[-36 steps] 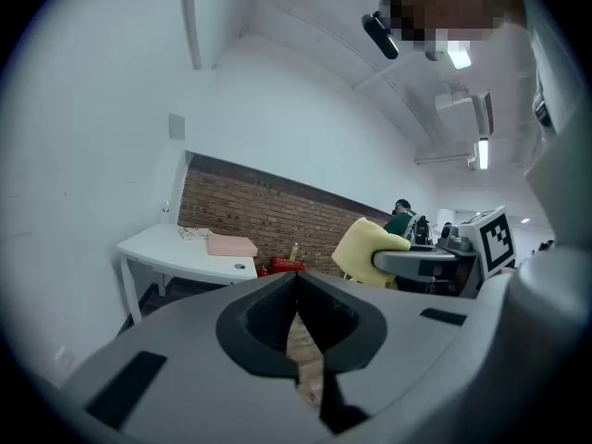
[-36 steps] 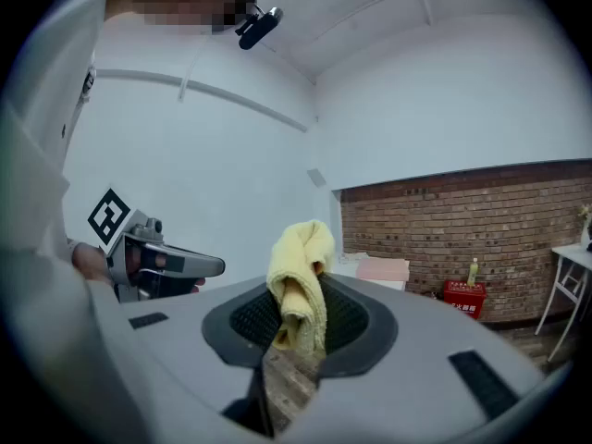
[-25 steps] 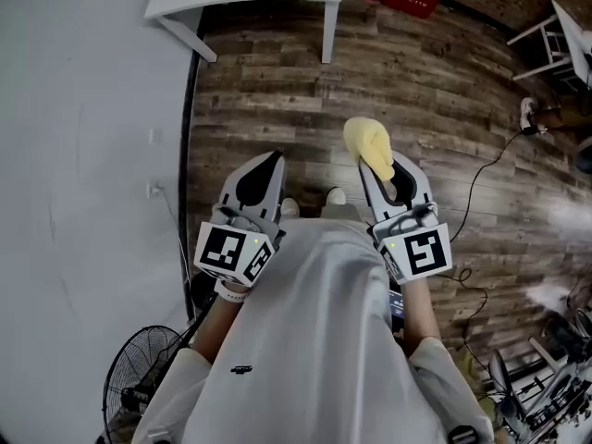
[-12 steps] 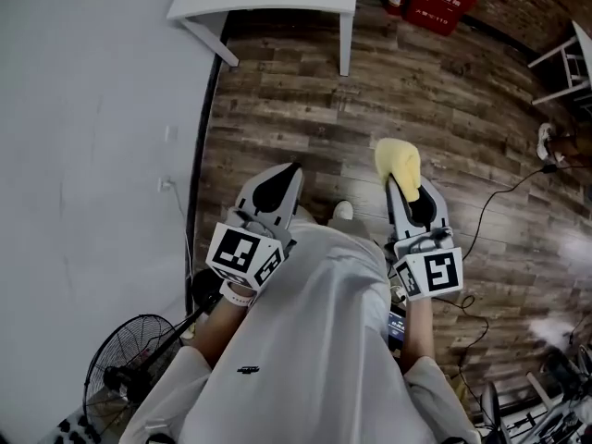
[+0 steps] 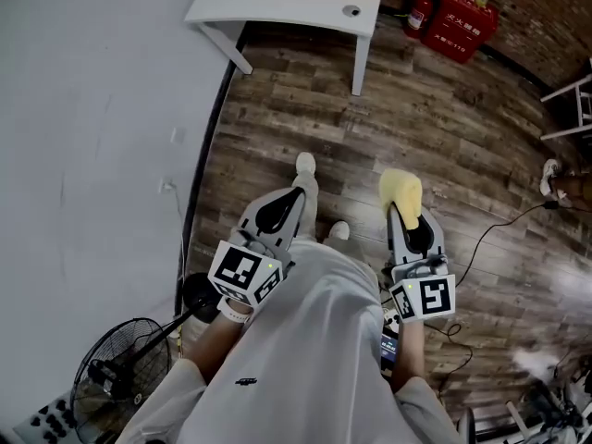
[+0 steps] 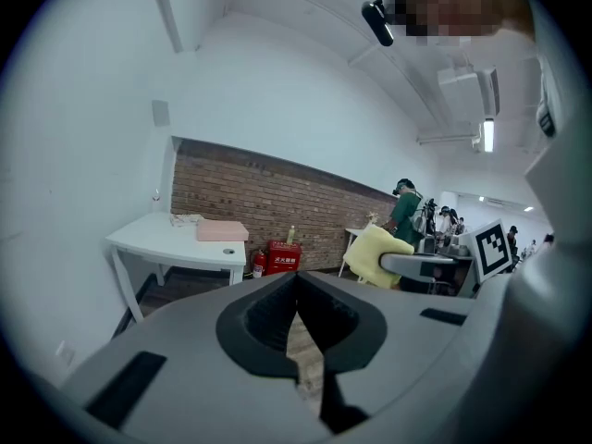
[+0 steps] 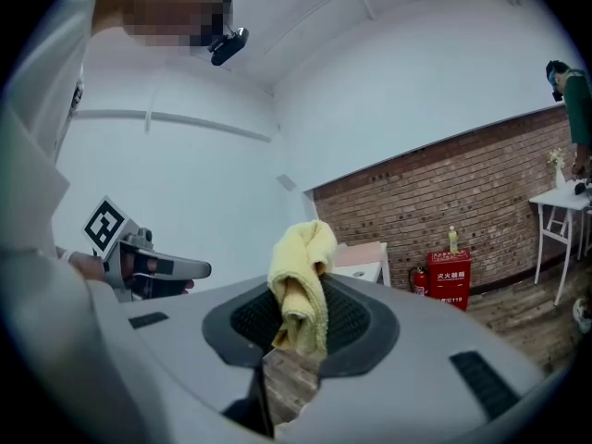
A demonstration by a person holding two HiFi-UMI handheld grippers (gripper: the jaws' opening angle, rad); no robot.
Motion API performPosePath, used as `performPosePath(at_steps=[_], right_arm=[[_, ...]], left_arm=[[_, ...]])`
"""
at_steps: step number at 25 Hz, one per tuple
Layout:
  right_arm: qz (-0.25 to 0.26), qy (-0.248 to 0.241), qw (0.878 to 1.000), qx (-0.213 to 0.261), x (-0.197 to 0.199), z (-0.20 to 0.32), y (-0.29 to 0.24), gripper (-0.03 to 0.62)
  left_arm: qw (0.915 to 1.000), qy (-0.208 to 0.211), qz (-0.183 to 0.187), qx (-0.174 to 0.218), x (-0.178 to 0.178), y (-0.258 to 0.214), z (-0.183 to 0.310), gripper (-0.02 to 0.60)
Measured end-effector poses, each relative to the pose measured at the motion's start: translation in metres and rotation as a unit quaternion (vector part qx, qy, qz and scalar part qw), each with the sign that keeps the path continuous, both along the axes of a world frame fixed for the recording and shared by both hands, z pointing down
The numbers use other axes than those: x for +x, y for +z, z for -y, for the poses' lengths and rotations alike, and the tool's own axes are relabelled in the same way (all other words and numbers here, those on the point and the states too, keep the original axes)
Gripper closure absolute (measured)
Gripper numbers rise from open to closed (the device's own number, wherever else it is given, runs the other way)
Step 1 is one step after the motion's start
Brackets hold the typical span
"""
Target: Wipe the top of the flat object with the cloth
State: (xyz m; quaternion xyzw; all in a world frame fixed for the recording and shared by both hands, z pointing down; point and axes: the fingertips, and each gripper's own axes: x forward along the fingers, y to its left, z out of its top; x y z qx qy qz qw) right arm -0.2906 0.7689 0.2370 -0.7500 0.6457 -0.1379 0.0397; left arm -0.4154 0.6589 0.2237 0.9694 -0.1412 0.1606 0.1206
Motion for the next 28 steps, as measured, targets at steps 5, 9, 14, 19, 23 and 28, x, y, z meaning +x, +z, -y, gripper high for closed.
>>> performPosePath(at_steps=[5,9,14,19,23,28], right_arm=[[0.03,0.001,0.999,0.016,0.021,0.045,-0.007,0.502],[0.009,0.005,1.0,-0.013,0.046,0.091,-0.007,0.505],[0.005,0.007,1.0,-0.027,0.078,0.155,-0.018,0.505],[-0.003,0.028,0.999,-0.04,0.104,0.229,-0.031,0.505],[-0.012,0.048,0.998,-0.043,0.134,0.284,-0.038,0.507],[-0.019,0.073,0.996,-0.04,0.157,0.331,-0.045,0.507]], left_arm=[[0.9994,-0.002,-0.018,-0.029,0.025,0.012,0.042,0.565],[0.9989,0.006,-0.03,-0.036,0.057,0.012,0.088,0.565],[0.9978,0.005,-0.047,-0.047,0.094,0.002,0.158,0.565],[0.9965,0.018,-0.06,-0.056,0.117,-0.011,0.236,0.565],[0.9954,0.023,-0.08,-0.047,0.138,-0.023,0.303,0.565],[0.995,0.025,-0.088,-0.039,0.153,-0.027,0.368,0.565]])
